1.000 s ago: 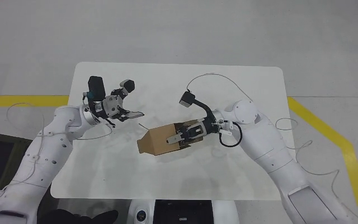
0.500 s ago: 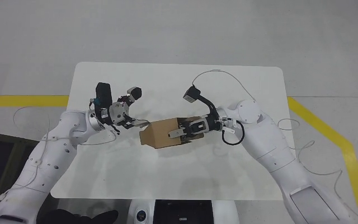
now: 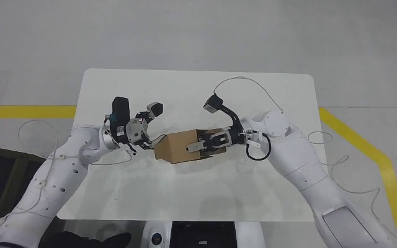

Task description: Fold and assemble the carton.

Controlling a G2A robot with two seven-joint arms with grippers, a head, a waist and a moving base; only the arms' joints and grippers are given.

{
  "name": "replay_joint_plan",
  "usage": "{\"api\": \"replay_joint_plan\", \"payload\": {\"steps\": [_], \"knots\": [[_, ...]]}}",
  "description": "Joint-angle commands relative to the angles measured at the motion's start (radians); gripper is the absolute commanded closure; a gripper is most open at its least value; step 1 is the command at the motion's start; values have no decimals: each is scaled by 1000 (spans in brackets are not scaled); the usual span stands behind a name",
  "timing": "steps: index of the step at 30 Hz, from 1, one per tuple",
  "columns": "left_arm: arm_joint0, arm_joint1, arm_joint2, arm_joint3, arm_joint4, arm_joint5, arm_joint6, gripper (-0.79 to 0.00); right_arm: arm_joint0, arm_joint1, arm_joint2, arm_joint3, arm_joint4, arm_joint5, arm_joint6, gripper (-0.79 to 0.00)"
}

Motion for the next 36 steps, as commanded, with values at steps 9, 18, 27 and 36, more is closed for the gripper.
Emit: {"api": "replay_joint_plan", "payload": {"steps": [9,18,27,36], "knots": [[13,10,-24,-6,-8,0,19,-785,0,3,2,16,8,-9,-9,0],[19,16,-20,-33,0,0,4,-785,6,2,-5,16,9,-9,-9,0],[-24,6,11,-14,-7,0,-14,-785,5,4,-11,-2,8,-4,-4,0],[-52,-2,33,-9,-12,0,-21,-785,7,3,-24,-9,10,-2,-2,0]]}}
